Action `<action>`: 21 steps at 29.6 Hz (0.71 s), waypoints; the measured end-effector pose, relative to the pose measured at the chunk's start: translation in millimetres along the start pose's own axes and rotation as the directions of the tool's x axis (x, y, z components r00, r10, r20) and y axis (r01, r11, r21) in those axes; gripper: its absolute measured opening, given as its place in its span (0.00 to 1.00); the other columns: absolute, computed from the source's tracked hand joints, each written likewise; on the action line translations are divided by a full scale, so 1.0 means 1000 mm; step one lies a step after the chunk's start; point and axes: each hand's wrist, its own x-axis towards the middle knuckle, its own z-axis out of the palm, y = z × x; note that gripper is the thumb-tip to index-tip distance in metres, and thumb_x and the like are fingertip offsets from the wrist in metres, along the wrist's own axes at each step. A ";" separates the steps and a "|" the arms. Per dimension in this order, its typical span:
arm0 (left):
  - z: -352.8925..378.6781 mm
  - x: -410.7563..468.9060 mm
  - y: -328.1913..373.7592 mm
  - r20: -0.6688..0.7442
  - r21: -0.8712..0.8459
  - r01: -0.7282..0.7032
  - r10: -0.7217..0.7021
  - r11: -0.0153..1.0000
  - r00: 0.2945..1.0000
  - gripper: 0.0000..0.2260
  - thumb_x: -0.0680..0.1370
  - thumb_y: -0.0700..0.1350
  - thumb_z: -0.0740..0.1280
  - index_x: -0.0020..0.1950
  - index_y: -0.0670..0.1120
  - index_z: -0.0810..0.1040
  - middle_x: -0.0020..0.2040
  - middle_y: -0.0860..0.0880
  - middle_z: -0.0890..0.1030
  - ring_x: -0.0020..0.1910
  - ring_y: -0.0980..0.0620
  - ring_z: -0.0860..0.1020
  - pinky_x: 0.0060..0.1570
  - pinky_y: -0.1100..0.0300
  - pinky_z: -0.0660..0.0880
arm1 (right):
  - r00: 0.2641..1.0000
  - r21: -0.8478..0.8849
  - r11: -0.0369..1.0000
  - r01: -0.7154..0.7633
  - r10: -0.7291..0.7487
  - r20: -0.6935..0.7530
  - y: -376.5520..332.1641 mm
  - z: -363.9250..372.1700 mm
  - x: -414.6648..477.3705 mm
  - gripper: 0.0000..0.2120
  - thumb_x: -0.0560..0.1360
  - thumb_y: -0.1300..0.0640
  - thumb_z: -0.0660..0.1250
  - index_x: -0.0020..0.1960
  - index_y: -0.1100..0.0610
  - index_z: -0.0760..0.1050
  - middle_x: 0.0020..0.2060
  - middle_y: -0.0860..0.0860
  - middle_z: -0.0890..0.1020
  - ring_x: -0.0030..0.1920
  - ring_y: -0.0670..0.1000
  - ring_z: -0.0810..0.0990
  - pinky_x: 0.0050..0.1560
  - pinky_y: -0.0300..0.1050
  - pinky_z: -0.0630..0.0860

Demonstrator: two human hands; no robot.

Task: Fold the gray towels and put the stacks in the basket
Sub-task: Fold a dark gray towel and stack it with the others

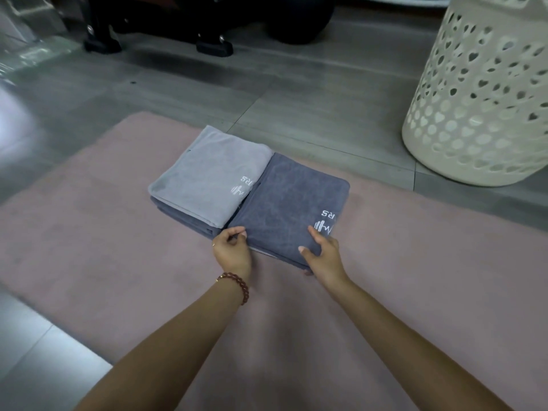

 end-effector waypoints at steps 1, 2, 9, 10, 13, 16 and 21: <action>-0.001 0.000 -0.002 -0.007 -0.004 0.015 -0.015 1.000 1.000 0.07 0.74 0.31 0.66 0.42 0.42 0.80 0.34 0.52 0.77 0.33 0.57 0.73 0.39 0.71 0.71 | 1.000 -0.028 1.000 0.007 -0.007 -0.008 0.002 -0.001 -0.001 0.27 0.75 0.59 0.68 0.72 0.53 0.65 0.64 0.56 0.63 0.66 0.56 0.69 0.65 0.49 0.70; -0.002 0.000 -0.003 -0.003 -0.001 0.014 -0.014 1.000 1.000 0.07 0.74 0.32 0.66 0.41 0.43 0.79 0.35 0.52 0.77 0.34 0.56 0.73 0.42 0.65 0.72 | 1.000 -0.064 0.998 0.011 -0.012 -0.014 0.003 -0.002 -0.002 0.27 0.75 0.58 0.69 0.72 0.53 0.65 0.64 0.57 0.63 0.66 0.55 0.69 0.68 0.43 0.65; -0.004 -0.032 -0.001 0.338 0.209 0.002 -0.074 0.978 0.938 0.22 0.75 0.43 0.69 0.68 0.49 0.69 0.66 0.43 0.59 0.65 0.46 0.65 0.70 0.51 0.62 | 0.979 0.155 0.974 -0.165 0.181 -0.098 0.000 -0.012 0.009 0.36 0.71 0.62 0.72 0.70 0.59 0.53 0.60 0.54 0.73 0.58 0.56 0.76 0.61 0.48 0.72; -0.003 -0.033 -0.002 0.375 0.223 -0.020 -0.066 0.975 0.925 0.24 0.75 0.43 0.70 0.69 0.51 0.68 0.67 0.43 0.58 0.66 0.44 0.65 0.70 0.49 0.64 | 0.980 0.153 0.976 -0.158 0.174 -0.099 -0.003 -0.012 0.010 0.37 0.71 0.63 0.71 0.71 0.59 0.51 0.58 0.52 0.72 0.57 0.55 0.76 0.60 0.46 0.72; -0.006 -0.033 -0.002 0.390 0.209 -0.064 -0.023 0.976 0.921 0.26 0.74 0.41 0.71 0.70 0.49 0.67 0.67 0.41 0.58 0.65 0.42 0.68 0.69 0.48 0.65 | 0.990 0.152 0.983 -0.101 0.115 -0.084 -0.007 -0.006 0.007 0.38 0.73 0.67 0.66 0.73 0.54 0.45 0.56 0.51 0.72 0.52 0.52 0.75 0.54 0.42 0.70; -0.011 -0.037 0.000 0.376 0.231 -0.117 0.023 0.966 0.926 0.27 0.74 0.41 0.71 0.71 0.45 0.66 0.71 0.40 0.56 0.71 0.43 0.61 0.73 0.53 0.57 | 0.997 0.082 0.993 -0.079 0.080 -0.013 -0.004 0.002 -0.002 0.41 0.74 0.65 0.63 0.75 0.46 0.42 0.55 0.52 0.72 0.51 0.54 0.76 0.50 0.41 0.71; -0.020 -0.050 0.003 0.591 0.574 -0.657 0.309 0.489 0.746 0.33 0.77 0.61 0.58 0.77 0.49 0.53 0.77 0.41 0.42 0.76 0.43 0.40 0.72 0.50 0.40 | 0.994 -0.199 0.980 0.010 -0.032 -0.108 0.000 -0.011 -0.008 0.33 0.75 0.59 0.67 0.74 0.46 0.56 0.65 0.56 0.58 0.60 0.55 0.72 0.63 0.40 0.66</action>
